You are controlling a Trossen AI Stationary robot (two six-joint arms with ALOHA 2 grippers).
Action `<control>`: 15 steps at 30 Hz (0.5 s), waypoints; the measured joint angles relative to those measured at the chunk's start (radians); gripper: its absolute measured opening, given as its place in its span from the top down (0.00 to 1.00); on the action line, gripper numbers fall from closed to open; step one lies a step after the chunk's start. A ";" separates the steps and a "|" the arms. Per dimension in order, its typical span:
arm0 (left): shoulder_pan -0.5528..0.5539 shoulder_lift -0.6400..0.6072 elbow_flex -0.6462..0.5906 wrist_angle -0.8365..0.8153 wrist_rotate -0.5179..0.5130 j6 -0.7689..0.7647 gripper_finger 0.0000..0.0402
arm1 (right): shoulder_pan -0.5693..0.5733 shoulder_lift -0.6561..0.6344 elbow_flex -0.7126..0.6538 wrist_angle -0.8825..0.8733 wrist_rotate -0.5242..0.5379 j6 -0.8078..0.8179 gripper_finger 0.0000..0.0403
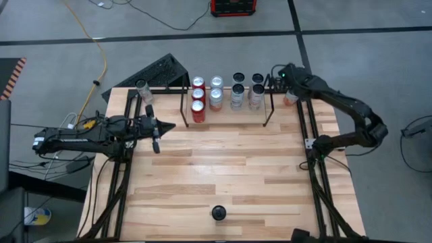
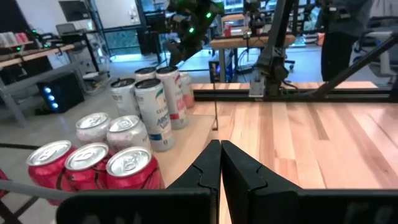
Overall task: Place canned beverage on shelf
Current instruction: Put the orange white soda can on the shelf aligned with the other orange white soda can
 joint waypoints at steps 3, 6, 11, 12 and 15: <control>0.000 0.000 0.000 -0.003 0.020 -0.003 1.00 | 0.017 0.019 -0.043 -0.015 0.030 -0.026 0.19; 0.000 0.000 0.000 -0.004 0.021 -0.007 1.00 | 0.018 0.035 -0.042 -0.040 0.049 -0.047 0.19; 0.000 0.000 0.000 -0.003 0.020 -0.027 1.00 | 0.077 0.040 -0.073 -0.053 0.179 0.089 0.19; 0.000 0.000 0.000 -0.003 0.020 -0.028 1.00 | 0.102 0.038 -0.090 -0.053 0.223 0.146 0.19; 0.000 0.000 0.000 -0.003 0.020 -0.030 1.00 | 0.193 0.033 -0.149 -0.058 0.329 0.290 0.19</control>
